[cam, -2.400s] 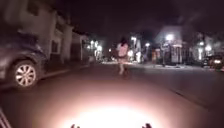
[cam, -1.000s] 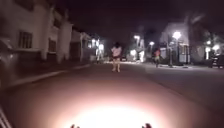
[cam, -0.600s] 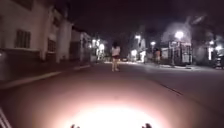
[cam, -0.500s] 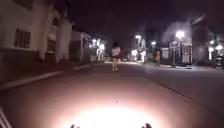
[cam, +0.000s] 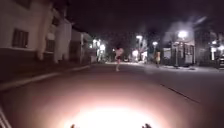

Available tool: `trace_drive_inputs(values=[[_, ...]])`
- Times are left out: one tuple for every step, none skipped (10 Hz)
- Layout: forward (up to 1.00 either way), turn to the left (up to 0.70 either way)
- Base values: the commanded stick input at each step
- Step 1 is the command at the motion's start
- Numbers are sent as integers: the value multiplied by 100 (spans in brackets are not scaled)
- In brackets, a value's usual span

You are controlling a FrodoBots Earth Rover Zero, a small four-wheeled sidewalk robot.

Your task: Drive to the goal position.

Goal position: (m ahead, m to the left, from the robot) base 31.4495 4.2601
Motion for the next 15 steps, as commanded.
trace_drive_inputs(values=[[70, 0], [70, 0], [70, 0], [70, 0], [70, 0], [70, 0], [70, 0], [70, 0], [70, 0], [70, 0], [70, 0], [70, 0], [70, 0], [70, 0], [70, 0]])
